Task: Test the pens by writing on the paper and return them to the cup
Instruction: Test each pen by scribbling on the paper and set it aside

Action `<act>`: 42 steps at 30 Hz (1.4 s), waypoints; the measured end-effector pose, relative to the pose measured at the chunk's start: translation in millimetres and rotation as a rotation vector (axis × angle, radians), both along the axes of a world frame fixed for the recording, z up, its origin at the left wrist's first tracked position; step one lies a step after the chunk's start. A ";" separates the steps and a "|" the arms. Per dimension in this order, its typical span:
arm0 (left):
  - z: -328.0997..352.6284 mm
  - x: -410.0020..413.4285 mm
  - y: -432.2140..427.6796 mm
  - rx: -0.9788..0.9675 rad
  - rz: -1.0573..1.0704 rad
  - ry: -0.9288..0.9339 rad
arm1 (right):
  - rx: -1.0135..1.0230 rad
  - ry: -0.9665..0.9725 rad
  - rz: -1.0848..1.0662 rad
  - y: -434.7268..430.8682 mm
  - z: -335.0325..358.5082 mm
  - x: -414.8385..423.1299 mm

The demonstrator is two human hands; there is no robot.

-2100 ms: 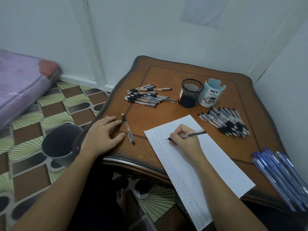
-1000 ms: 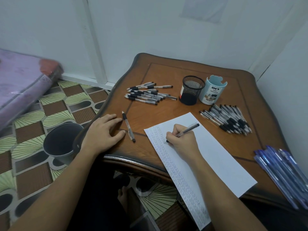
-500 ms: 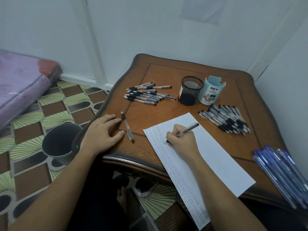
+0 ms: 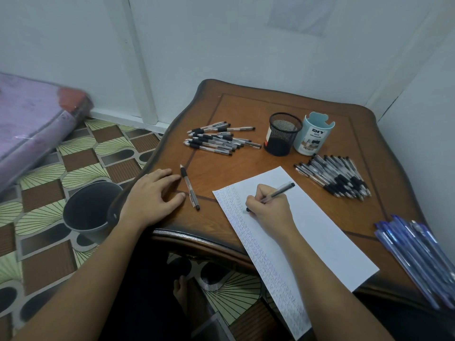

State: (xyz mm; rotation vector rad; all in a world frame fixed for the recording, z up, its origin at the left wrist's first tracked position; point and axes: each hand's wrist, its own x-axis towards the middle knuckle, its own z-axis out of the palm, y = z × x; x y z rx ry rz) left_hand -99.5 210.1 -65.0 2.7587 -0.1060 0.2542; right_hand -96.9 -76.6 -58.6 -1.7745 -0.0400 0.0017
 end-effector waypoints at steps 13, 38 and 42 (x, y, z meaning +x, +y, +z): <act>-1.1 1.0 0.8 0.011 0.002 0.009 | 0.013 -0.013 -0.001 0.3 2.5 -1.0; -1.4 1.9 0.9 0.016 0.002 0.015 | 0.201 0.212 -0.213 -12.1 20.2 11.1; -2.4 1.0 1.7 0.018 0.005 0.009 | 0.131 0.201 -0.175 -11.5 20.0 11.8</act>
